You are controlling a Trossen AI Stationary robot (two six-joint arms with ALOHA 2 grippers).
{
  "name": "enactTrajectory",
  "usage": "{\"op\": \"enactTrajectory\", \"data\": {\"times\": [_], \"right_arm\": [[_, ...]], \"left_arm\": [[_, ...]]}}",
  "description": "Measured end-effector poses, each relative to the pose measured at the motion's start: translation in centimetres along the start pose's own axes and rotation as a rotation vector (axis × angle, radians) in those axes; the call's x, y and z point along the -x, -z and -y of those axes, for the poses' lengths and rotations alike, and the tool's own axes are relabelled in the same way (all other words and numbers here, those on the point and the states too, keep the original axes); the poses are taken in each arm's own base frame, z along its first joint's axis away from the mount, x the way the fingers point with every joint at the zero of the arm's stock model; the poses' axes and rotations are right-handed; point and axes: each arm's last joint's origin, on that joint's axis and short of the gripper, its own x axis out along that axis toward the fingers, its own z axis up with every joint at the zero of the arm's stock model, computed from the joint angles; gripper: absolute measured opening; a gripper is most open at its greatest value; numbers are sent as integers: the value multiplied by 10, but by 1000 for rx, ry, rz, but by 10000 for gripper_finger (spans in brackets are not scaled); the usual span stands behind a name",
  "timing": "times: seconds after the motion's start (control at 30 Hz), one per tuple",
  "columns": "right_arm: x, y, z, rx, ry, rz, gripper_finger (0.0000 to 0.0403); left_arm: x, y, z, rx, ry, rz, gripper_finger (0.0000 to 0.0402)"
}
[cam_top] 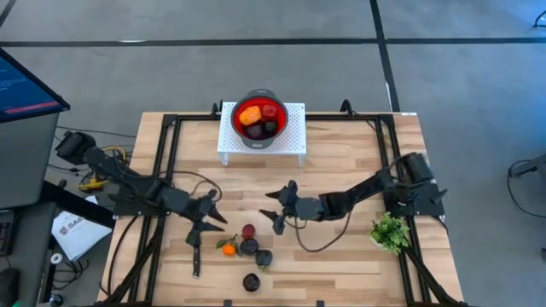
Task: Pick & Place Fruit
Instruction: Put the orange into the red strainer bowl
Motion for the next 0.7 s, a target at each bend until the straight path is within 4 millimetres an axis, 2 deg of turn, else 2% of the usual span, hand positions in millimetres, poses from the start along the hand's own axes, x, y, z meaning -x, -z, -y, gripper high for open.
{"op": "enactTrajectory", "data": {"times": [0.17, 0.33, 0.53, 0.7], "right_arm": [[-17, 19, -2, -12, -9, 23, 291], [-16, 24, -4, 12, -13, 4, 291], [-8, 30, -14, 94, 39, 22, 291], [1, 41, -17, 124, 105, 26, 291]], "left_arm": [[-16, -10, 1, 352, -12, -124, 130], [-33, -2, -9, 640, -15, -257, 148], [-56, 0, -21, 713, -57, -339, 169], [-76, 5, -20, 708, -58, -425, 157]]}}
